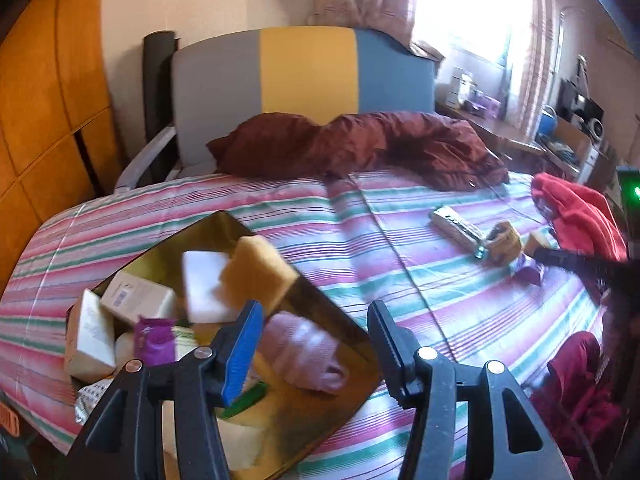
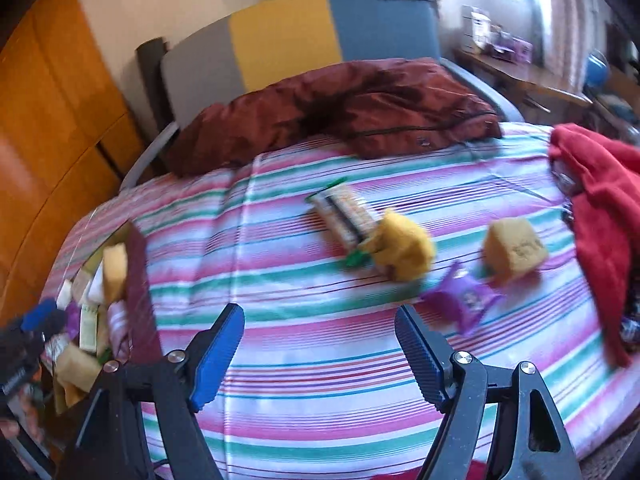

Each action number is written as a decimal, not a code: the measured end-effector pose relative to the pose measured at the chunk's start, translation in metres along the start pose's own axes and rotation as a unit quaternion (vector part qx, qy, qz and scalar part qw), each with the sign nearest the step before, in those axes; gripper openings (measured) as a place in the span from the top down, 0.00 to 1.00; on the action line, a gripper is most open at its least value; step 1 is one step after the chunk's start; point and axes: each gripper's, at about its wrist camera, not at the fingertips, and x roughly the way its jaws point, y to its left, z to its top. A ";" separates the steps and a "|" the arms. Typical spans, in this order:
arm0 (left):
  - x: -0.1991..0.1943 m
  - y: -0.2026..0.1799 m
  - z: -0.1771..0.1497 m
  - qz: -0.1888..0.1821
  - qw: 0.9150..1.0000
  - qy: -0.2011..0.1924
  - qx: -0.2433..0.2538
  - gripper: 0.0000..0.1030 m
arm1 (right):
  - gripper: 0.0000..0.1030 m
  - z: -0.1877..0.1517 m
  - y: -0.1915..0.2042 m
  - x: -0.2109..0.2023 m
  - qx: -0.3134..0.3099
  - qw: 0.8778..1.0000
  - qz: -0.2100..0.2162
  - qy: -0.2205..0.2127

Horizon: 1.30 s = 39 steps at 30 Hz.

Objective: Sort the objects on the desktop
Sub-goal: 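Move both grippers back over the remaining items on the bed, then grasp the purple snack packet with the right gripper while the left gripper grasps the green cracker packet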

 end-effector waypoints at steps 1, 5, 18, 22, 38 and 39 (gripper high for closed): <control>0.001 -0.005 0.001 -0.004 1.000 0.001 0.006 0.47 | 0.23 0.002 -0.005 -0.001 0.005 1.000 -0.003 0.000; 0.007 -0.021 0.003 -0.022 0.999 0.006 0.022 0.47 | 0.22 0.010 -0.042 -0.003 0.044 0.999 -0.019 -0.009; 0.030 -0.058 -0.002 -0.067 0.996 0.040 0.049 0.47 | 0.28 0.020 -0.157 0.019 0.170 0.982 -0.083 -0.030; 0.040 -0.066 -0.002 -0.077 0.994 0.055 0.046 0.47 | 0.28 0.021 -0.150 0.025 0.149 0.987 -0.058 -0.018; 0.068 -0.098 0.011 -0.125 0.988 0.081 0.049 0.47 | 0.28 0.009 -0.094 0.070 -0.020 0.994 -0.080 0.072; 0.070 -0.100 0.011 -0.127 0.987 0.082 0.049 0.47 | 0.28 0.008 -0.094 0.071 -0.023 0.994 -0.082 0.073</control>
